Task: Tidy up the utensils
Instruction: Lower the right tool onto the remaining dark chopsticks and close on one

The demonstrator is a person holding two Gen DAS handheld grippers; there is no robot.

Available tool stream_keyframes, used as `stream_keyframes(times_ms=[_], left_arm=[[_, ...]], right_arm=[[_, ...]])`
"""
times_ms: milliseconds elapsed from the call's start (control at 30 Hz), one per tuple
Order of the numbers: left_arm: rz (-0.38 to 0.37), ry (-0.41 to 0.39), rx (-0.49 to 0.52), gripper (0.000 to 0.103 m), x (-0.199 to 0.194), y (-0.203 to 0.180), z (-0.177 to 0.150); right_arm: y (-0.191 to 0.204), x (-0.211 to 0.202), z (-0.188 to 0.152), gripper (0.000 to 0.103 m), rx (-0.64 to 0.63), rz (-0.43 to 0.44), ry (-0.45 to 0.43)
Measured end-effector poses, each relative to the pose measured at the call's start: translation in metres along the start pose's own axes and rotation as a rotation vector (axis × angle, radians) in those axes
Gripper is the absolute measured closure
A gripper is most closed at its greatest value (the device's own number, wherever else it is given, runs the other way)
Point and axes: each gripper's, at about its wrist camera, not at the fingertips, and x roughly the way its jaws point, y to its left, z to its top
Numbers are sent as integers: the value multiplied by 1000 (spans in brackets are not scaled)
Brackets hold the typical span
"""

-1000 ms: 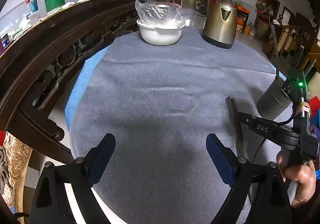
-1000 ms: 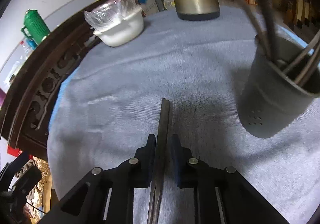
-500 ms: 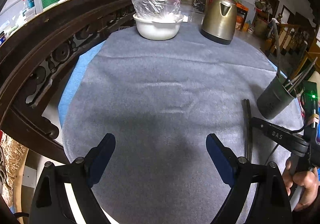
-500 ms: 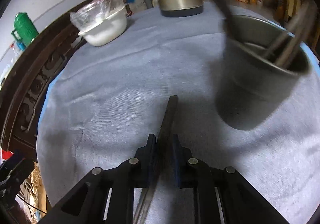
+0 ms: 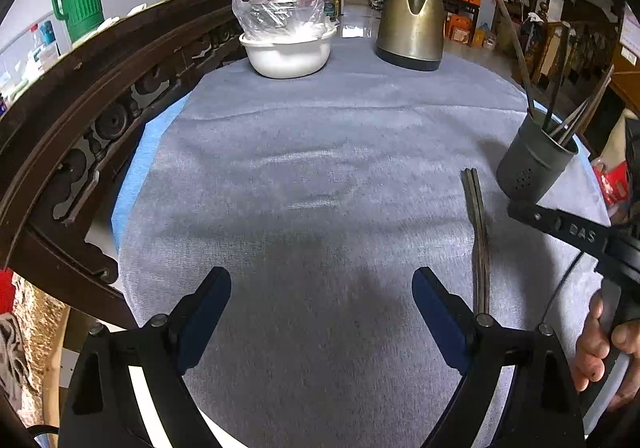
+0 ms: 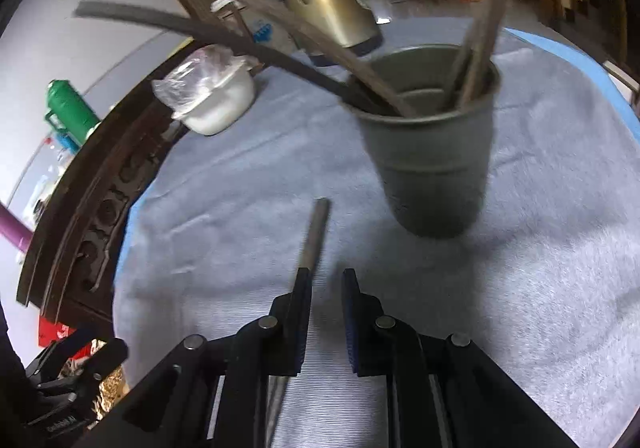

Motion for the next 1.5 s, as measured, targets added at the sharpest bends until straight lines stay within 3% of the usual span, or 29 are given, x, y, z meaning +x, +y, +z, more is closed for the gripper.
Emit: stream_keyframes(times_ms=[333,533,633,900,1300,1500], left_arm=[[22,2,-4,11,-1,0,-2],[28,7,-11,11,0,2,-2],[28,3,-6,11,-2,0,-2],[18,21,13,11,3,-9,-2],[-116,82,-10,11,50,-34,24],[-104,115,81,11,71,-65,30]], right_arm=[[25,33,-6,83,-57,0,68],[37,28,-10,83,-64,180,70],[35,25,-9,83,-72,121,51],[11,3,-12,83,-20,131,-5],[-19,-9,-22,83,-5,80,-35],[-38,-15,-22,83,23,69,-45]])
